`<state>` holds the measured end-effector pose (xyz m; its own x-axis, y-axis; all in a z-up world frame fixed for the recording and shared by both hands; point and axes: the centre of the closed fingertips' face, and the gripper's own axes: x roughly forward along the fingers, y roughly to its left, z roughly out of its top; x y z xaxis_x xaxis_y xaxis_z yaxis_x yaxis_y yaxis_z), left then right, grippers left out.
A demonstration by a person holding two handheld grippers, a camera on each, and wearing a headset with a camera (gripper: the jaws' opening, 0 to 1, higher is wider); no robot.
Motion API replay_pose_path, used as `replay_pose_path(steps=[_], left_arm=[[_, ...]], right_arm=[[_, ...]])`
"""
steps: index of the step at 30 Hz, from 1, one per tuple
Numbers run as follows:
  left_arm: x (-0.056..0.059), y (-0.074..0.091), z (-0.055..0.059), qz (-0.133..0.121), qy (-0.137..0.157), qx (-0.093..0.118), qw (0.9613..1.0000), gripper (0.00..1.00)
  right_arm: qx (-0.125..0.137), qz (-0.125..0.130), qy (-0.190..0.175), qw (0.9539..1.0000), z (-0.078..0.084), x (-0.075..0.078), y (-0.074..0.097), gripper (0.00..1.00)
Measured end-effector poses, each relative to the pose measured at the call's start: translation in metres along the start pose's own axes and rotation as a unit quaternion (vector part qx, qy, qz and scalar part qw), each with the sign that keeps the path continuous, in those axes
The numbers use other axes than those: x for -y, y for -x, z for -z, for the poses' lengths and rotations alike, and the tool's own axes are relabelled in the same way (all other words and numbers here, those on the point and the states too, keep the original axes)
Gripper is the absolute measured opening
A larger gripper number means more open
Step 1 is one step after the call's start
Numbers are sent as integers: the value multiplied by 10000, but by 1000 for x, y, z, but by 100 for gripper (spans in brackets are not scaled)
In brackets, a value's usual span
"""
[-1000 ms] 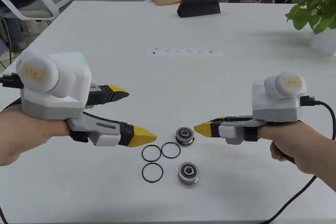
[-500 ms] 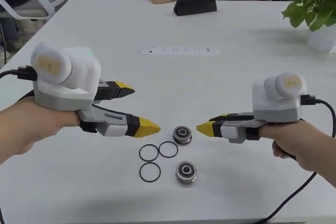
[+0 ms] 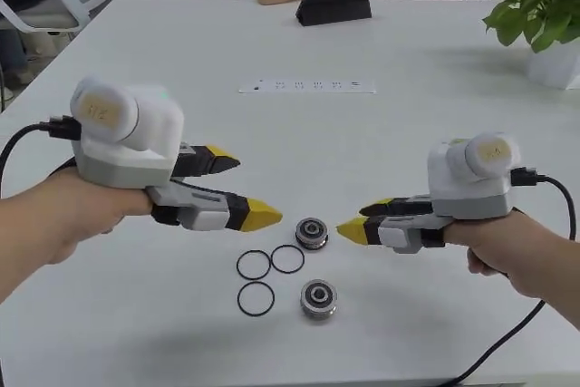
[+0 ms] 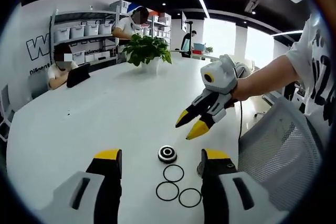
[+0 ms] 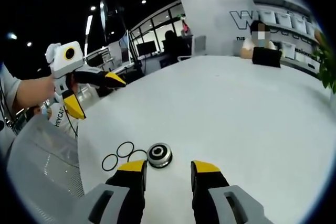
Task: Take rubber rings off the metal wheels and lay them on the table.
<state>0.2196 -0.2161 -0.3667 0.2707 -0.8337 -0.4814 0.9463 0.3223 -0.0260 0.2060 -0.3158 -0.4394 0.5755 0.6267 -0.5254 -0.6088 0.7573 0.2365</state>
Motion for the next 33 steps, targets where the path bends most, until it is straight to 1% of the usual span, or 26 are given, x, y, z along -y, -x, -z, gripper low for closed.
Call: replay_pose_path(steps=[7, 11, 18, 20, 23, 33], left_arm=[[1, -8, 7, 46, 0, -104, 9999, 56], [3, -14, 10, 135, 132, -124, 9997, 53], [4, -22, 13, 173, 106, -177, 9996, 52], [5, -25, 15, 216, 127, -195, 9995, 51], [7, -30, 18, 254, 123, -231, 9993, 50], [7, -43, 26, 302, 174, -330, 9988, 47]], right_arm=[[-48, -15, 172, 9998, 4, 2, -4, 31], [-120, -48, 356, 9993, 10, 2, -9, 31], [-77, -150, 473, 9987, 9, 0, -13, 30], [-64, -171, 492, 9986, 9, -1, -15, 30], [-80, -192, 517, 9984, 11, -1, -17, 29], [-101, -297, 590, 9978, 16, -2, -24, 28]])
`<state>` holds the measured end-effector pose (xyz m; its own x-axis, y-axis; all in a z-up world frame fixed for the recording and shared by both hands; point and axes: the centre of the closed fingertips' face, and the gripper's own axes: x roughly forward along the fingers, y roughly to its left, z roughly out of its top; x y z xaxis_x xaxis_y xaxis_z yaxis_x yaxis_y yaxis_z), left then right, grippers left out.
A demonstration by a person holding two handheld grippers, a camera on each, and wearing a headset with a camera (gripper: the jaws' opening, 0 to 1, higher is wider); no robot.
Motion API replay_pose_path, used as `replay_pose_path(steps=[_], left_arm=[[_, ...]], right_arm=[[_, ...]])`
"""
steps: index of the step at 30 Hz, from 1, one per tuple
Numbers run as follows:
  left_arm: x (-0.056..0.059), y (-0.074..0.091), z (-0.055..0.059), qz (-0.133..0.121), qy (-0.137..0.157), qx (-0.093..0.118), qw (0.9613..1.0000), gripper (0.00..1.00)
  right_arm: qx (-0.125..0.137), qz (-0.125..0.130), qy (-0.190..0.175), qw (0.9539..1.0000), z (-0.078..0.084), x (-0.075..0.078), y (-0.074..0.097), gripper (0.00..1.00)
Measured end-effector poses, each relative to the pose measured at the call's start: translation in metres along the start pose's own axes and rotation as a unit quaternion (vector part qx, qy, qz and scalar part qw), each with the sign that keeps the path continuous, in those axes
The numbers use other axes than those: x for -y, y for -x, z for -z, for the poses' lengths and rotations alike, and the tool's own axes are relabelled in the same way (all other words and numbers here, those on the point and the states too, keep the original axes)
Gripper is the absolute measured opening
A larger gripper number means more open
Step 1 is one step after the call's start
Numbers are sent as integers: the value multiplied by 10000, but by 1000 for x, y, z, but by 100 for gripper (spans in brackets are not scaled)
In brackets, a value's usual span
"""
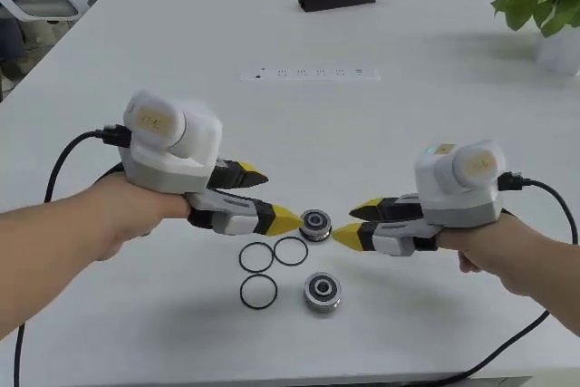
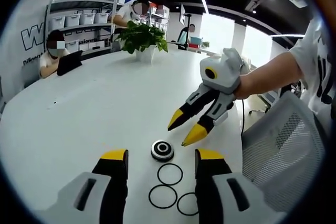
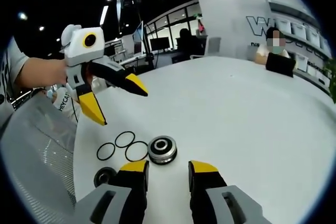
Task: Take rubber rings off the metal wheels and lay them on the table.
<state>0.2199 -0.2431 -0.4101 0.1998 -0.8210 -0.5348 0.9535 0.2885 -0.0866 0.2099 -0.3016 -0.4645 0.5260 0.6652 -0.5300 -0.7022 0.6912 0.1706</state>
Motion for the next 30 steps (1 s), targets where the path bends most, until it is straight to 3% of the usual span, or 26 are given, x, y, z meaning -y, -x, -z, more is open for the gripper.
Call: replay_pose_path(steps=[30], left_arm=[[7, -34, 15, 203, -26, -230, 9995, 35]], right_arm=[[-37, -280, 178, 9994, 5, -3, -15, 21]])
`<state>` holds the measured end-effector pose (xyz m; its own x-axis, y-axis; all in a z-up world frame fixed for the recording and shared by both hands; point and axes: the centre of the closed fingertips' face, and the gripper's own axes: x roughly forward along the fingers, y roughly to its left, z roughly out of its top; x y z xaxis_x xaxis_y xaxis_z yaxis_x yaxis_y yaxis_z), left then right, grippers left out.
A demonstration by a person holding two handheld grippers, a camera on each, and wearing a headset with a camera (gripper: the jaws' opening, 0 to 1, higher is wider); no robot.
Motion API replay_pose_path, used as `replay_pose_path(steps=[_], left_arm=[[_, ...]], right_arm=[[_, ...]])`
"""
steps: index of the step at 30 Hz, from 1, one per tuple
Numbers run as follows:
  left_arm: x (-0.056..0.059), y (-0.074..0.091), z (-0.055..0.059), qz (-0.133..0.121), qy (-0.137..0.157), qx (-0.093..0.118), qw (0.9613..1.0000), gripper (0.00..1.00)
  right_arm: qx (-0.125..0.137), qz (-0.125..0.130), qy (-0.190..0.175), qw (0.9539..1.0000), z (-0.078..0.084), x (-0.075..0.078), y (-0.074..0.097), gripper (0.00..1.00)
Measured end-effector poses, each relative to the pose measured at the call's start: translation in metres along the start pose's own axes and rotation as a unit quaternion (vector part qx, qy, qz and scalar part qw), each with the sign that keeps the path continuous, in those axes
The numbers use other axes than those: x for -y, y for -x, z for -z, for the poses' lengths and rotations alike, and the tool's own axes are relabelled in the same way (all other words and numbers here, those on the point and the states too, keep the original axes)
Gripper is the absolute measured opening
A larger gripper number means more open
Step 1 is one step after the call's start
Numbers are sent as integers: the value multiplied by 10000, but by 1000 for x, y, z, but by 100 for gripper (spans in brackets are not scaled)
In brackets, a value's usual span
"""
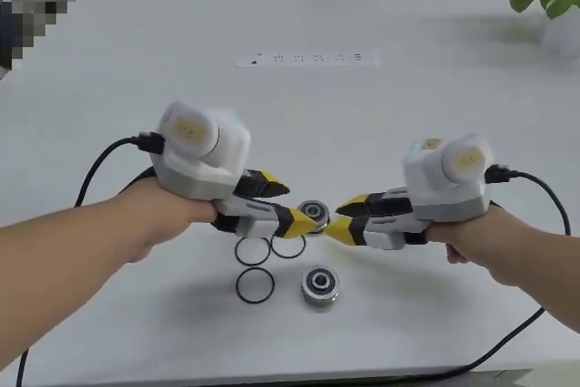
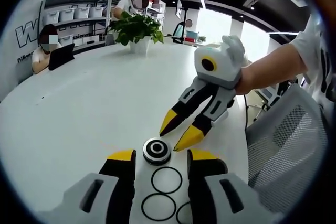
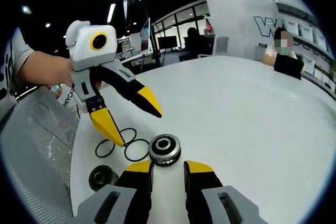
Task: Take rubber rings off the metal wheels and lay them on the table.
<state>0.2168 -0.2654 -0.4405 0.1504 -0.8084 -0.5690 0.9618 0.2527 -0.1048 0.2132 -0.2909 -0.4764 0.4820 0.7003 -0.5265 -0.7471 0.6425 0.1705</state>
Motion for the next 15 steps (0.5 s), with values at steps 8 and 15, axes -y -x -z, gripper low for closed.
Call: replay_pose_path(steps=[8, 15], left_arm=[[-1, -7, 2, 39, -6, -54, 10000, 32], [-1, -14, 7, 77, -95, -140, 9998, 26]], right_arm=[[-20, -61, 29, 10000, 0, 0, -5, 19], [-46, -98, 58, 9999, 1, -1, -6, 17]])
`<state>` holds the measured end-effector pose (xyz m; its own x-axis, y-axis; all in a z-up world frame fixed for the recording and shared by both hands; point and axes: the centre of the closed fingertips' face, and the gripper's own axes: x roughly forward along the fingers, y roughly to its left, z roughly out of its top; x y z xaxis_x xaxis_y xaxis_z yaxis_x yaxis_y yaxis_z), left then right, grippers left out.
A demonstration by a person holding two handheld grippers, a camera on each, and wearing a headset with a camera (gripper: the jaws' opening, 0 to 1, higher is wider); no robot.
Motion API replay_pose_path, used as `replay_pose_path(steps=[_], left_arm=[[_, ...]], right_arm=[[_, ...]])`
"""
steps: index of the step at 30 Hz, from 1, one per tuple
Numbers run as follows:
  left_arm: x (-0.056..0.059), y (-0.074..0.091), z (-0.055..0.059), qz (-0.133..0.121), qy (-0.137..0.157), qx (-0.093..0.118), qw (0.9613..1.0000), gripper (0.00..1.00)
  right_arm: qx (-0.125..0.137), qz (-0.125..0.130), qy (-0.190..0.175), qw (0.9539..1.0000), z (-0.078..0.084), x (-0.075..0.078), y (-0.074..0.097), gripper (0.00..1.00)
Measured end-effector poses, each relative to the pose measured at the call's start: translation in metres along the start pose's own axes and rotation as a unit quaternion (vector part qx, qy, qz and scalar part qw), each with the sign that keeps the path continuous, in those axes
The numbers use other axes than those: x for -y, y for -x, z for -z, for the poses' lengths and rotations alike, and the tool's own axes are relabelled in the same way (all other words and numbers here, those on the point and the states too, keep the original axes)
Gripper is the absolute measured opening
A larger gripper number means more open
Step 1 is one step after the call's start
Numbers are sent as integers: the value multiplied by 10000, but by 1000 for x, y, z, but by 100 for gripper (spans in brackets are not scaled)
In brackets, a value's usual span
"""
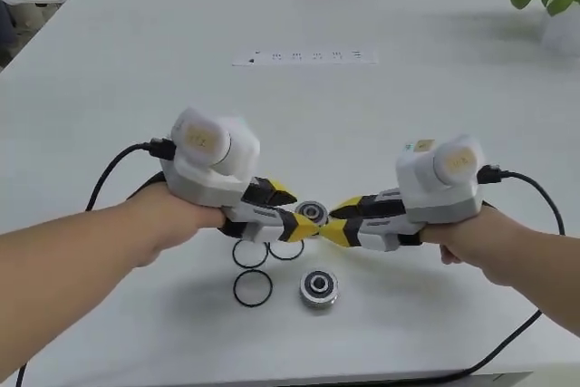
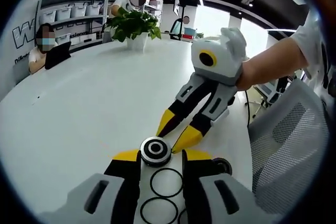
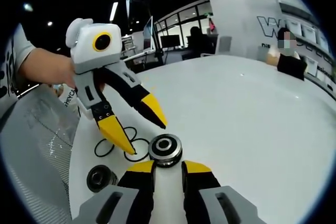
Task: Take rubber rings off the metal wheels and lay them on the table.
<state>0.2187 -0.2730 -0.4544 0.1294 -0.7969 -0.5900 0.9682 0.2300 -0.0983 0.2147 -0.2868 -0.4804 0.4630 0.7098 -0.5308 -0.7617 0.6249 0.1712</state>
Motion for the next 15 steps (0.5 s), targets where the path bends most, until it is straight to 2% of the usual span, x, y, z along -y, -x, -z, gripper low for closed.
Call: replay_pose_path(steps=[15], left_arm=[[0, -8, 0, 5, -206, -71, 9998, 17]], right_arm=[[25, 9, 41, 10000, 1, 0, 0, 13]])
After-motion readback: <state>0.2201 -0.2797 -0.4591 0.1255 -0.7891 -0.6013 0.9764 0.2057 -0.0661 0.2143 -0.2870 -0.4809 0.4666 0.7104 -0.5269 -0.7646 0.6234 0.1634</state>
